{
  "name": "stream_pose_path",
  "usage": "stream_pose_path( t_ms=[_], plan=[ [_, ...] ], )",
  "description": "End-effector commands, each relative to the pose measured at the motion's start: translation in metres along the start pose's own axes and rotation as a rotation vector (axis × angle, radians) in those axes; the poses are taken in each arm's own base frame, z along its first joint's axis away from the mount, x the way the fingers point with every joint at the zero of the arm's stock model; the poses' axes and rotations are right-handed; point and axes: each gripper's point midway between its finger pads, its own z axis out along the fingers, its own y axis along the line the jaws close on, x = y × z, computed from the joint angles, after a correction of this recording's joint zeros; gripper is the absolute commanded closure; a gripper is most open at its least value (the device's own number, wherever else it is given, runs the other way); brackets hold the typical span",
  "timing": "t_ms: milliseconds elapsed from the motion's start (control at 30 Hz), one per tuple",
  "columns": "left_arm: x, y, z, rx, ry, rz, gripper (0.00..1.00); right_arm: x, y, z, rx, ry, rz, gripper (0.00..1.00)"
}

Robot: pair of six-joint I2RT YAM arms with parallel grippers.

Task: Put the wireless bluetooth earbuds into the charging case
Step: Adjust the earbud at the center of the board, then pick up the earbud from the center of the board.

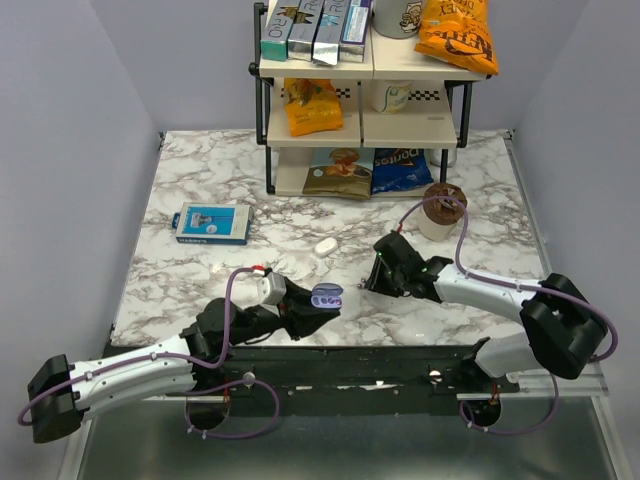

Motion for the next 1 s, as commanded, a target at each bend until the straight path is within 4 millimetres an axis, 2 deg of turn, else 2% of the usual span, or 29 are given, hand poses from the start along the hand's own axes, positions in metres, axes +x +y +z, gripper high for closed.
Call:
stream_pose_path(
  t_ms=[0, 500, 767, 967],
  plan=[
    [-0.002, 0.002, -0.002, -0.013, -0.022, 0.003, 1.0, -0.004, 0.0, 0.007, 0.012, -0.031, 0.045, 0.6],
    [0.003, 0.004, -0.004, -0.026, -0.023, -0.009, 1.0, 0.0, -0.005, 0.024, 0.046, -0.009, 0.015, 0.6],
    [0.007, 0.004, -0.005, -0.02, -0.016, -0.011, 1.0, -0.005, -0.006, 0.019, 0.038, -0.028, 0.007, 0.6],
    [0.008, 0.004, -0.005, -0.019, -0.018, -0.014, 1.0, -0.006, -0.009, 0.011, 0.026, -0.051, 0.051, 0.53]
  ],
)
